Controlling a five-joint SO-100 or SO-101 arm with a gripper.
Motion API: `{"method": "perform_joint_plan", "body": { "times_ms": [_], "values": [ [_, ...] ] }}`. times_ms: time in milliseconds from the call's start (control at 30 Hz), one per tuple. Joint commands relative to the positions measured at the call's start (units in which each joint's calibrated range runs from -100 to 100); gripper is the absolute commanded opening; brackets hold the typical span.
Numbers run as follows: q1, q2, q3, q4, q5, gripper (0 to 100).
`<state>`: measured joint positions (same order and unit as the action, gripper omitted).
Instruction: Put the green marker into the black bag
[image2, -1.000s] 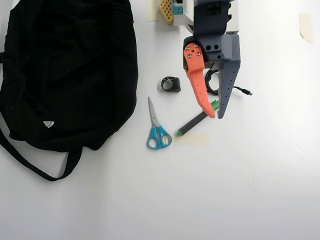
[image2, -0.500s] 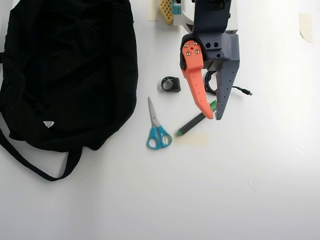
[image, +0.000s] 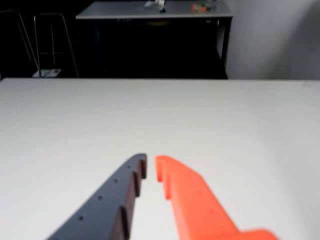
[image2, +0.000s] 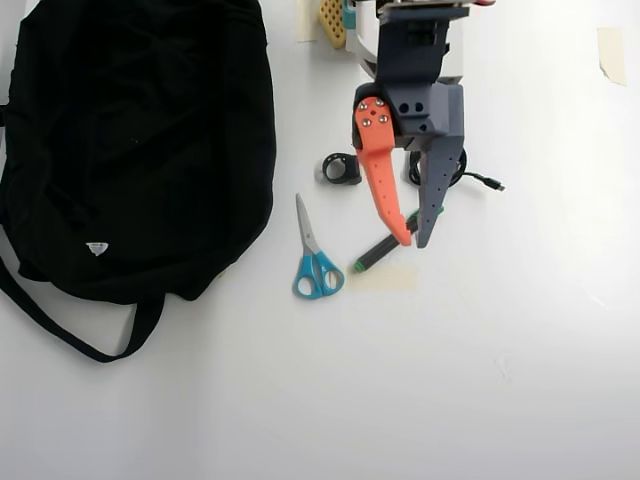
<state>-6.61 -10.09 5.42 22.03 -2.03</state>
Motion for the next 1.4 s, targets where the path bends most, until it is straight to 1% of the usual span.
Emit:
{"method": "perform_joint_plan", "body": {
  "times_ms": [0, 33, 67, 167, 433, 667, 800, 1233, 1367],
  "values": [
    [-0.5, -1.9, -2.6, 6.8, -0.1, 2],
    [-0.6, -1.9, -3.7, 9.1, -0.1, 2],
    [-0.6, -1.8, -5.5, 14.1, -0.1, 2],
    [-0.5, -1.8, -8.6, 23.4, -0.1, 2],
    [-0.9, -1.8, -12.8, 36.2, -0.2, 2],
    [-1.6, -1.8, -13.3, 45.4, -0.2, 2],
    [-1.6, -1.7, -14.4, 53.0, -0.2, 2],
    [-2.4, -1.7, -15.7, 63.9, -0.2, 2],
    [-4.7, -1.7, -17.7, 66.5, 0.2, 2]
  ]
}}
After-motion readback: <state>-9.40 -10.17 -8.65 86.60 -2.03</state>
